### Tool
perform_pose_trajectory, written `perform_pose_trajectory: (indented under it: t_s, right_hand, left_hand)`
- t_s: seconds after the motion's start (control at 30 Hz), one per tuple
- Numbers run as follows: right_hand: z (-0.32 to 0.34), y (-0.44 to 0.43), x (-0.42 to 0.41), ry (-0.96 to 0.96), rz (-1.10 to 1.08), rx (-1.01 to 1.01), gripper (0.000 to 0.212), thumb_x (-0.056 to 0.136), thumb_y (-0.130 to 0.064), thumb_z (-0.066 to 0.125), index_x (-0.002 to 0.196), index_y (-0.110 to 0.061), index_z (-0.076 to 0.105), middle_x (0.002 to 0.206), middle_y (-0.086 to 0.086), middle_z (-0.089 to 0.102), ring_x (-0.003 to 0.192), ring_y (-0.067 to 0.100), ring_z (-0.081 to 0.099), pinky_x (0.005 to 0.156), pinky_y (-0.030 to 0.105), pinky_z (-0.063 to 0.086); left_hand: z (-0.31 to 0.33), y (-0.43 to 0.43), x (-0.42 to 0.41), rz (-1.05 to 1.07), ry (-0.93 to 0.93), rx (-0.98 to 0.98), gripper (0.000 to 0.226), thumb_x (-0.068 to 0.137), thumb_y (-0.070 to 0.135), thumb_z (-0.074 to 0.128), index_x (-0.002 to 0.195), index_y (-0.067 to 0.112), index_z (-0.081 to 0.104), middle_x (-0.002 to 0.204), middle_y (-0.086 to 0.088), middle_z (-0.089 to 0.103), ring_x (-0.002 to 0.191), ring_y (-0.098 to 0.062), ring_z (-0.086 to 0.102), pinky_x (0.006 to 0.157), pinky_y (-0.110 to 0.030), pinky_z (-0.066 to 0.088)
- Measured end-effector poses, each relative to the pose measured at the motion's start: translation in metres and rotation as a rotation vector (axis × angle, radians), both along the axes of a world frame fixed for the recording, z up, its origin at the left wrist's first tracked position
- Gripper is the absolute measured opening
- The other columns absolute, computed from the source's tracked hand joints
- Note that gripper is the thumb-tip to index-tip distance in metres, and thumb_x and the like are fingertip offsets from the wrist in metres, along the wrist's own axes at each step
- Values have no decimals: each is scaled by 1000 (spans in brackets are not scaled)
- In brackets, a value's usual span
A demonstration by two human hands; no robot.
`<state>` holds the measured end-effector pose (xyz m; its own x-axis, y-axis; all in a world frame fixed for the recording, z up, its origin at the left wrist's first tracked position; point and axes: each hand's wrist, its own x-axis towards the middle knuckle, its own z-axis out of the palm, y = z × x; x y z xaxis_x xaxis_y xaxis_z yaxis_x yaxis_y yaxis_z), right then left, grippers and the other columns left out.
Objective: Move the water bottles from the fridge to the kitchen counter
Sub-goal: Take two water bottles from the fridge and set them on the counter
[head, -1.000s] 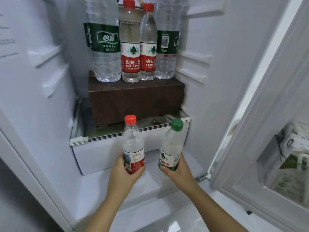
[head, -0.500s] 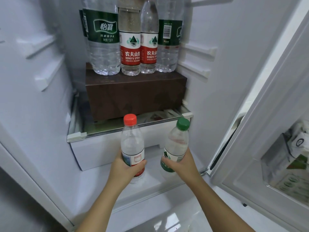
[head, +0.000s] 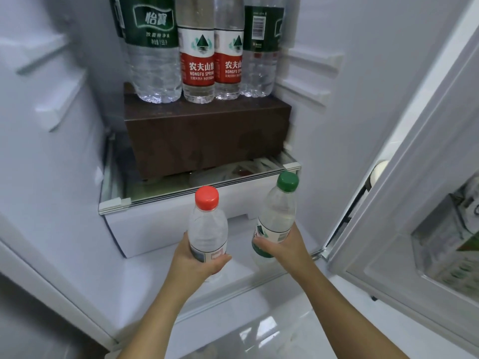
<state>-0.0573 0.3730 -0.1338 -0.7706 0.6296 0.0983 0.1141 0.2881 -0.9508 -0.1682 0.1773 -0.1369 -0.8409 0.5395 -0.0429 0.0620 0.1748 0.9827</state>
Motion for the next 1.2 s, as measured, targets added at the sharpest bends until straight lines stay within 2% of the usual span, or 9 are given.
perform_pose_trajectory:
  t_s: [0.1,0.27,0.47,0.53,0.63,0.73,0.87,1.0,1.2]
  right_hand:
    - [-2,-1,0,-25,-35,31,42,72,-17,87,104,-25,61,94,-6,71,87,3,67,70,14,51]
    - [0,-7,3,-4,-89,45,36,73,-15,86,95,-27,60,87,-9,69,82,-1,66,69,13,52]
    - [-1,-18,41,54,-158,-33,48,71,-25,85,112,-21,61,98,-7,71,91,5,68,74,16,53]
    - [3,-22,62,63,-164,-31,49,69,-28,85,111,-17,62,96,-6,71,90,7,68,74,16,53]
    - [6,-26,99,52,-174,-22,55,63,-41,83,105,-13,61,93,1,69,87,17,68,74,28,57]
    - [4,-29,144,60,-212,-19,54,65,-35,84,106,-9,61,93,4,69,86,22,68,73,35,57]
    - [6,-37,219,77,-275,-30,51,67,-30,84,105,-7,61,94,5,69,86,21,68,72,35,56]
    - [5,-46,304,60,-380,-35,52,65,-30,84,108,-10,62,96,-1,70,87,14,68,69,27,52]
    - [4,-60,428,48,-571,-55,45,64,-24,83,99,-9,59,76,-9,66,67,3,60,58,17,46]
  left_hand:
    - [-6,-1,-2,14,6,-7,66,47,34,89,106,16,65,87,-1,73,77,-15,71,54,-24,55]
    - [-10,2,-1,58,36,-5,59,54,25,91,105,12,64,89,-1,72,79,-13,70,59,-22,55]
    - [5,7,30,43,142,69,55,60,6,91,106,19,62,88,13,72,84,-3,69,64,-12,52]
    - [14,12,46,20,168,97,58,56,13,91,105,24,62,89,21,71,84,1,67,65,-9,50]
    - [21,22,74,-22,155,121,65,53,24,90,112,19,64,93,11,73,84,0,68,64,-10,50]
    - [23,31,110,-106,132,111,66,48,40,87,106,16,66,87,6,74,79,-6,70,65,-19,52]
    - [20,40,168,-226,129,94,71,47,49,84,107,14,66,92,3,74,85,-8,70,70,-23,51]
    - [21,46,241,-323,154,80,57,56,25,93,106,14,67,91,4,74,85,-3,70,71,-19,51]
    - [18,56,351,-519,217,121,67,49,53,76,99,8,66,84,4,73,81,-4,69,68,-13,49]
